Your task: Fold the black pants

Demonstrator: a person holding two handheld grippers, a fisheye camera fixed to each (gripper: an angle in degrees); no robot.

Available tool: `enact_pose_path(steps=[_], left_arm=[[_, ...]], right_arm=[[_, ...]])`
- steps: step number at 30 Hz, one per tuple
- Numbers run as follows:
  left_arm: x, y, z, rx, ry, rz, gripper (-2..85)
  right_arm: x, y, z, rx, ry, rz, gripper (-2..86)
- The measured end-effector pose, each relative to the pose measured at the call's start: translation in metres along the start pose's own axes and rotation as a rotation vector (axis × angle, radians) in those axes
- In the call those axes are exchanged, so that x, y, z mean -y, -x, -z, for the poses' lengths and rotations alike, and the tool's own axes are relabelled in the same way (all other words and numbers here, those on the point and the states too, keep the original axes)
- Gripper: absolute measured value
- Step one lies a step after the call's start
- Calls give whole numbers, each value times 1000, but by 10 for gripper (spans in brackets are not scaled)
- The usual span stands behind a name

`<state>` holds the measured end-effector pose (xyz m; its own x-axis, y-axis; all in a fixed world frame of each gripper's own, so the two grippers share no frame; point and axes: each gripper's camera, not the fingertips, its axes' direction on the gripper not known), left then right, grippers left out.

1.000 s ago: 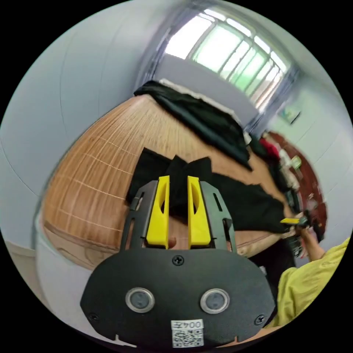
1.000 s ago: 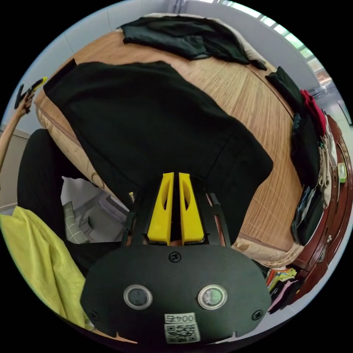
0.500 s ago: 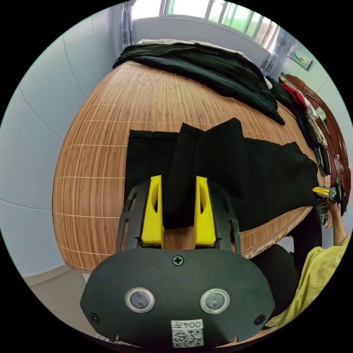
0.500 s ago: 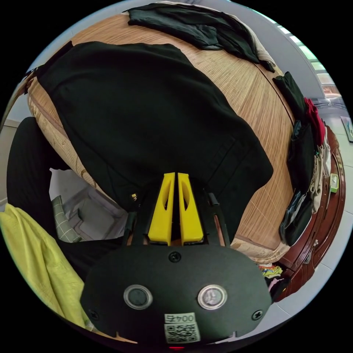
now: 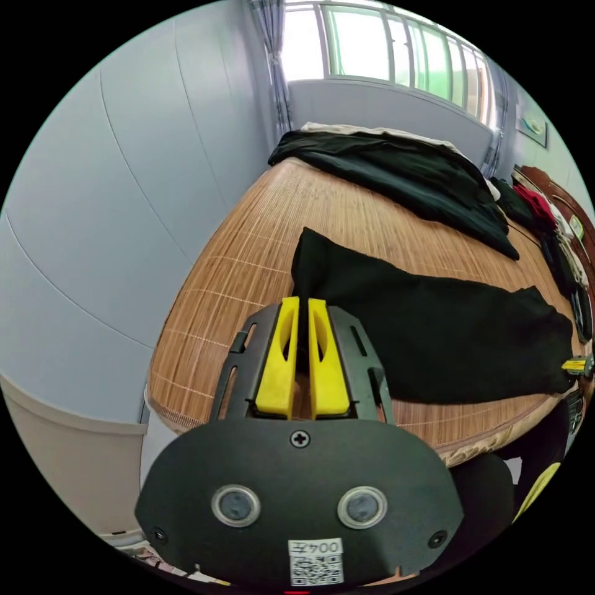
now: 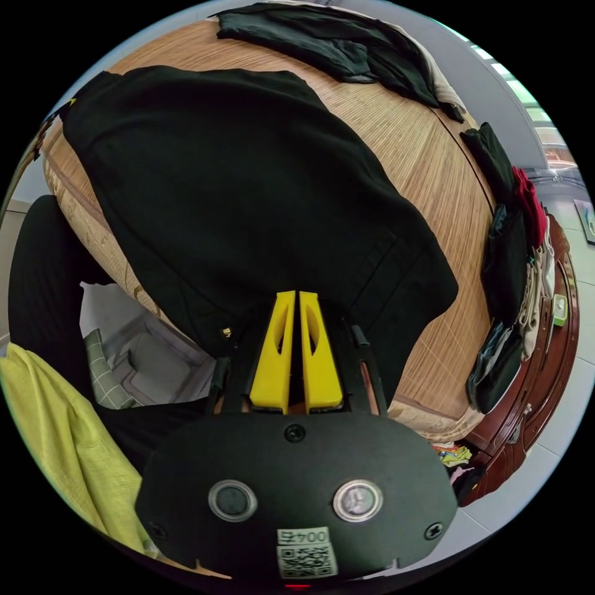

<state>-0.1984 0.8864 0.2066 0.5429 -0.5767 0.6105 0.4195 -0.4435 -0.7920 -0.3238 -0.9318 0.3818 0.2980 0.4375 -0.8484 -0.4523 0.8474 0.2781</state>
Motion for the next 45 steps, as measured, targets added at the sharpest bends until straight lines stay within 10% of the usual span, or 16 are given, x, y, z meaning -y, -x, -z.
enact_pose_path(steps=[10, 16, 25, 31, 45], left_arm=[[20, -18, 15, 76, 162, 80, 98], [25, -16, 100, 122, -58, 283, 101], [38, -230, 138, -313, -44, -66, 25], [59, -319, 98, -233, 234, -229, 5], [108, -362, 133, -173, 222, -183, 0]], right_arm=[[-36, -30, -70, 12, 9, -13, 20], [-80, -64, -121, 116, -58, -80, 33], [-257, -212, -201, 539, -441, -590, 106], [-342, -295, -314, 811, -476, -829, 137], [-405, -338, -471, 1142, -545, -735, 126]])
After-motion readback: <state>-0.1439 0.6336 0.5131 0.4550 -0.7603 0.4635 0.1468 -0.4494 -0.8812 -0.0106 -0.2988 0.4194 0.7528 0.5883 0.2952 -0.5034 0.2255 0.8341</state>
